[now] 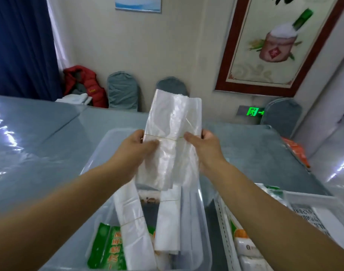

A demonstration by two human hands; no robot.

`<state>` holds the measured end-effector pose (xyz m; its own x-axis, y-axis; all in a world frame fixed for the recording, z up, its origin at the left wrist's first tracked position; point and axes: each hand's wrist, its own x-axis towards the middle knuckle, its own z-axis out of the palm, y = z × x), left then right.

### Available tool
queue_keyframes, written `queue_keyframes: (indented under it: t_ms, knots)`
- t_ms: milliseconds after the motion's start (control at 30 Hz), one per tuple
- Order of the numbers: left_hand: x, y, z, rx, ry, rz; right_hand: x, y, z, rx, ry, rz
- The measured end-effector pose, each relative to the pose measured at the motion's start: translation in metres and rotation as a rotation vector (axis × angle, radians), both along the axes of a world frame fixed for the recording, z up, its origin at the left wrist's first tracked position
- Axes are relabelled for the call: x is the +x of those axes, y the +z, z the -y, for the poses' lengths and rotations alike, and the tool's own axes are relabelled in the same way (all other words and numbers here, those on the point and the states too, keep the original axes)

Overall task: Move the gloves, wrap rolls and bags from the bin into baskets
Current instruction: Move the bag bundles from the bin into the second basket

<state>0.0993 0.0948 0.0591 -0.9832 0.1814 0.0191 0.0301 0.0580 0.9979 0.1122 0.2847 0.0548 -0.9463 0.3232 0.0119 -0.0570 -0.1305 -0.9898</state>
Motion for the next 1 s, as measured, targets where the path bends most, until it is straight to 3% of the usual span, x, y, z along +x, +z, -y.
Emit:
queue_keyframes:
  t_ms: [100, 467, 567, 767, 933, 1000]
  knots:
    - [0.008, -0.001, -0.040, 0.134, -0.058, 0.062, 0.017, 0.006, -0.010, -0.110, -0.040, 0.048]
    - [0.050, -0.018, -0.186, 0.138, -0.154, 0.163, 0.065, -0.013, -0.128, -0.164, -0.159, 0.107]
    - [0.064, -0.029, -0.237, 0.116, -0.127, 0.163, 0.078, -0.026, -0.179, -0.232, -0.134, 0.125]
    - [0.105, -0.060, -0.373, 0.160, -0.063, 0.198, 0.123, -0.058, -0.309, -0.143, -0.041, 0.177]
    - [0.134, -0.093, -0.472, 0.095, -0.196, 0.227, 0.158, -0.087, -0.418, -0.126, -0.113, 0.257]
    - [0.142, -0.114, -0.493, -0.030, -0.235, 0.218, 0.171, -0.098, -0.452, -0.099, -0.165, 0.322]
